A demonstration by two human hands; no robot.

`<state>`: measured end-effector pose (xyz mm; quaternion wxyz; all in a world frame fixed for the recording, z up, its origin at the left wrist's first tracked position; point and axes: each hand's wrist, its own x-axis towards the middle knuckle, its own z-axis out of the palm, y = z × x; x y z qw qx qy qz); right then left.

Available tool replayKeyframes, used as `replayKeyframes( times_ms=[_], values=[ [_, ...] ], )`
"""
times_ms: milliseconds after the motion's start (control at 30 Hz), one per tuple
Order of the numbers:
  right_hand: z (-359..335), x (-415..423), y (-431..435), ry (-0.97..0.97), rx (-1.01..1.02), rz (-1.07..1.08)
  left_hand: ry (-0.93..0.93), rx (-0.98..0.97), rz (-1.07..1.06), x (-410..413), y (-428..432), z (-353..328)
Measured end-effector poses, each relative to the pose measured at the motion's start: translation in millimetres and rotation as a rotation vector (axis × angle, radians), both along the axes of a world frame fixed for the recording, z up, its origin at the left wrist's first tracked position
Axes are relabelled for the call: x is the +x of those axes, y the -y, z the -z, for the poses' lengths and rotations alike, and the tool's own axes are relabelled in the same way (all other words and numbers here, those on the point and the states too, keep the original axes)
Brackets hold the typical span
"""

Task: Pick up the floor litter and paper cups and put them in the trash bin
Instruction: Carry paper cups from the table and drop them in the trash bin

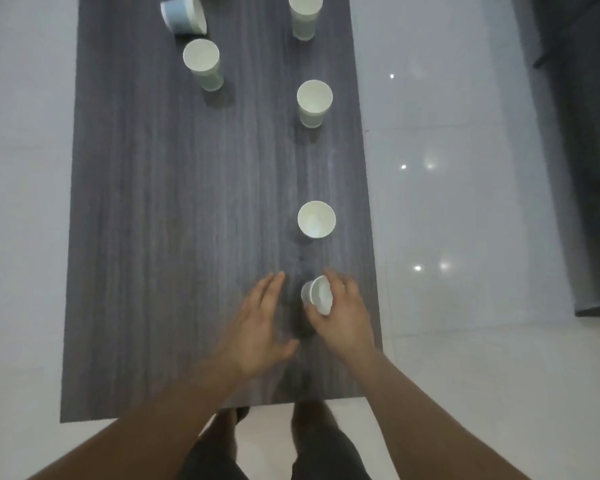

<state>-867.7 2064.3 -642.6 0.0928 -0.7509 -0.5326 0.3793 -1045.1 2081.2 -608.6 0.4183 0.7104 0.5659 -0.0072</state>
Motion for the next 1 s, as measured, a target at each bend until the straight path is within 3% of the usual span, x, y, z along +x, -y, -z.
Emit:
replayKeyframes(
  times_ms=[133,300,367,467,533,600,700,1000],
  values=[
    [-16.1,-7.1,-18.3,-0.311,-0.023,0.063,0.089,-0.034,-0.111,10.8,-10.7,5.4],
    [-33.5,-13.5,-43.4,-0.423,-0.091,-0.146,0.231,-0.044,-0.261,4.6,-26.5,3.3],
    [-36.9,-13.1,-57.2,-0.297,0.05,-0.184,0.253,-0.021,-0.346,-1.6,-27.9,3.4],
    [-30.4,-6.5,-89.4,0.043,0.425,-0.153,0.212,-0.013,-0.448,-15.6,-20.9,7.2],
    [-19.3,-1.0,-112.6,0.197,0.413,-0.24,0.188,-0.045,-0.506,-26.8,-10.7,10.1],
    [-3.0,3.7,-128.2,0.296,0.219,-0.37,0.151,-0.068,-0.567,-38.5,1.0,9.4],
    [15.8,1.7,-132.9,0.266,0.018,-0.43,0.113,-0.044,-0.629,-57.3,16.9,2.2],
    [-48.6,-112.3,-46.9,0.072,0.06,-0.539,-0.011,0.087,-0.847,-125.9,89.3,-59.0]
  ],
)
